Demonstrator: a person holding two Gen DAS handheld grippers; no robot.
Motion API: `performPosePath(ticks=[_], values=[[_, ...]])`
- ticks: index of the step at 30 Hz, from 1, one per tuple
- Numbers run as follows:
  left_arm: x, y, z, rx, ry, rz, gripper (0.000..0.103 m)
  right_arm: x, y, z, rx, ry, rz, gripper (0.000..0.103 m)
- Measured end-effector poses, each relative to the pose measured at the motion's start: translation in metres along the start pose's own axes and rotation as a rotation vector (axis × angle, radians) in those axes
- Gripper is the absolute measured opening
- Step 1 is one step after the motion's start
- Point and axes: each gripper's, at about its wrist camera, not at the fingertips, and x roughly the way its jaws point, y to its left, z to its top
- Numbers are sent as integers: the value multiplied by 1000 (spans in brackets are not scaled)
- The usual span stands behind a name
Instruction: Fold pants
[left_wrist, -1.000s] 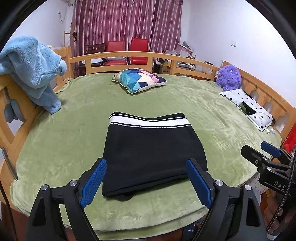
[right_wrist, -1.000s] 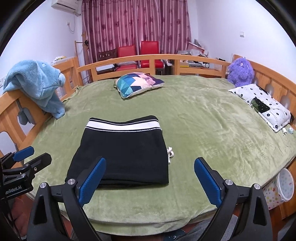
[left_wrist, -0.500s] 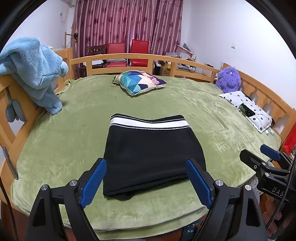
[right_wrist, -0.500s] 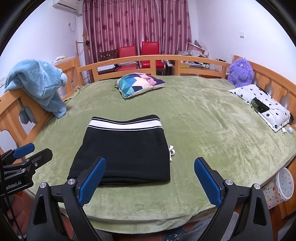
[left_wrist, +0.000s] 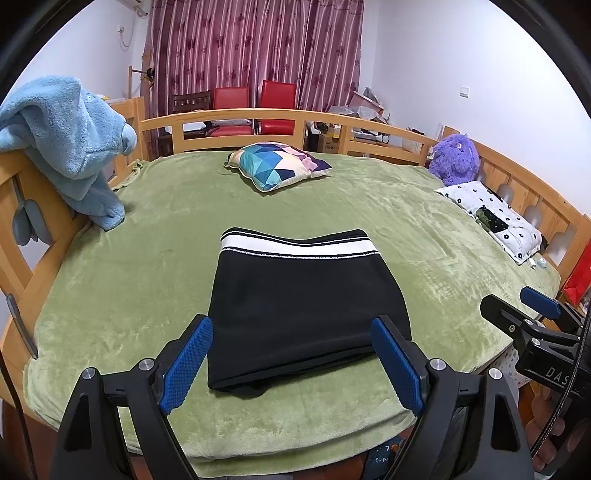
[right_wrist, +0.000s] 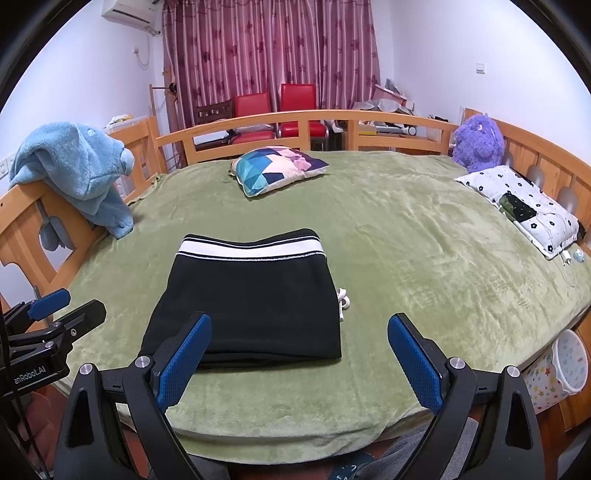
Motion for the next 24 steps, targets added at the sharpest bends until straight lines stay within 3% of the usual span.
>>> performPosePath(ticks=[24], values=[[-10, -1, 4, -8, -11, -7, 87, -3, 7, 2, -8, -4, 1, 95]])
